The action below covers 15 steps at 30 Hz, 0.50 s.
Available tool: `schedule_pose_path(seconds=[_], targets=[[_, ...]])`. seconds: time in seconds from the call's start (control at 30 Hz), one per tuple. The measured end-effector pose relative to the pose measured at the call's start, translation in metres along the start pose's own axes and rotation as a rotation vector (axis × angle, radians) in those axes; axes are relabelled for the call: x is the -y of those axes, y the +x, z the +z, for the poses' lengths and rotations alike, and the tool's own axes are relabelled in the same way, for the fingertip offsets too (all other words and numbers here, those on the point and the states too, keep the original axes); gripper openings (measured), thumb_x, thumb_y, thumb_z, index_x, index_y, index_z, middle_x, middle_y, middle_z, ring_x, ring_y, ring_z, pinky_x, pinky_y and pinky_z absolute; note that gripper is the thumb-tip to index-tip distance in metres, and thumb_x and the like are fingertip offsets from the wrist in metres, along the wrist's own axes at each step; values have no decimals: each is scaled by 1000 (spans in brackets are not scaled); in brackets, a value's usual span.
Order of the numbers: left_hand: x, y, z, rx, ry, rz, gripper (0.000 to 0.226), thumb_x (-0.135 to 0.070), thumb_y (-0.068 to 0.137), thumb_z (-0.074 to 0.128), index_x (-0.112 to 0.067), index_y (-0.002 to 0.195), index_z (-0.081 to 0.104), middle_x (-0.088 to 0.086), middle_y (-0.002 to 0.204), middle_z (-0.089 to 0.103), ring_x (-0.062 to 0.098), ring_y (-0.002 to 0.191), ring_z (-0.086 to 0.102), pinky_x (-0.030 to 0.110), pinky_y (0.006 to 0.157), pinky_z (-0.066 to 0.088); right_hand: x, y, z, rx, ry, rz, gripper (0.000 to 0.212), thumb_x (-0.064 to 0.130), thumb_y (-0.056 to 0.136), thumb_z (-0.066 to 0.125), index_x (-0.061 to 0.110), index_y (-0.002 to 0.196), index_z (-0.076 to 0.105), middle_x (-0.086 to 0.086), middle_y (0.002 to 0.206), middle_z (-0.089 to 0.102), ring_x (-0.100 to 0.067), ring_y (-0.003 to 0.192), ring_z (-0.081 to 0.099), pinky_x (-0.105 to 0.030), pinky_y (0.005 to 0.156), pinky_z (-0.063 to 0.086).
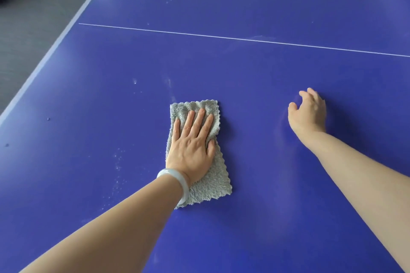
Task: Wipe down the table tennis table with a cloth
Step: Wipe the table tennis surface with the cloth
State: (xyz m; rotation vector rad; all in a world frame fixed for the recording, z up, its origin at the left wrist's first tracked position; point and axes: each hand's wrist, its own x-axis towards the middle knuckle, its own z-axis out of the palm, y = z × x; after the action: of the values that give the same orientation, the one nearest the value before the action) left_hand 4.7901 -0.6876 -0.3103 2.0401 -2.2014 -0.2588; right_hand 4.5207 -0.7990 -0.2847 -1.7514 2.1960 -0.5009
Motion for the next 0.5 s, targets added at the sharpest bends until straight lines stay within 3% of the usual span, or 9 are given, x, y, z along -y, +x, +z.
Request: schedule_pose_path(seconds=[0.07,0.13,0.2,0.27,0.33,0.37,0.43,0.5], targets=[[-1,-2,-1,-8,-25,10,63,-47,96,19,-30,157,13,-9,164,5,15,152,-4,45,123,-3,28,-51,2,6,186,-131,38,1,99,48,1,137,50,-11,151,41,-25,138,39,-31,113,33],[-1,-4,-3,-25,-90,4,63,-46,98,24,-29,157,12,-10,164,5,13,151,-5,42,123,-5,68,-107,14,148,490,-174,41,-8,98,42,5,136,51,-5,146,46,-15,132,46,-22,111,36],[0,-4,-9,-16,-223,-20,65,-42,99,33,-29,157,8,-15,162,4,6,150,-6,37,122,-6,106,-148,30,314,739,-101,44,-7,99,38,9,139,49,0,144,49,-11,133,47,-15,109,37],[5,-2,-19,31,-509,-40,64,-28,100,40,-30,157,10,-18,161,11,2,149,1,32,122,-4,131,-170,45,361,811,4,43,5,103,39,15,145,45,4,147,48,-8,137,44,-15,109,36],[21,-5,-37,120,-964,-99,63,-7,100,42,-31,155,20,-19,158,25,1,148,13,29,123,7,143,-180,57,320,723,-8,46,17,106,38,21,151,36,7,157,36,-6,144,33,-23,115,31],[33,-11,-45,118,-1070,-123,65,0,99,41,-32,153,26,-22,156,29,-3,146,18,26,121,13,145,-183,64,310,587,-77,50,22,106,36,21,155,27,7,163,24,-8,149,22,-28,119,26],[63,-31,-58,14,-932,-129,69,7,94,39,-34,150,34,-33,150,26,-16,140,13,17,118,15,149,-187,79,298,113,-293,59,32,106,32,20,159,9,-1,167,-4,-19,154,-4,-39,125,10],[101,-51,-62,-138,-615,-100,65,8,92,40,-25,149,38,-31,149,24,-16,141,8,14,118,7,154,-187,89,247,-196,-402,65,39,104,29,18,159,0,-9,165,-19,-32,152,-16,-51,124,-3]])
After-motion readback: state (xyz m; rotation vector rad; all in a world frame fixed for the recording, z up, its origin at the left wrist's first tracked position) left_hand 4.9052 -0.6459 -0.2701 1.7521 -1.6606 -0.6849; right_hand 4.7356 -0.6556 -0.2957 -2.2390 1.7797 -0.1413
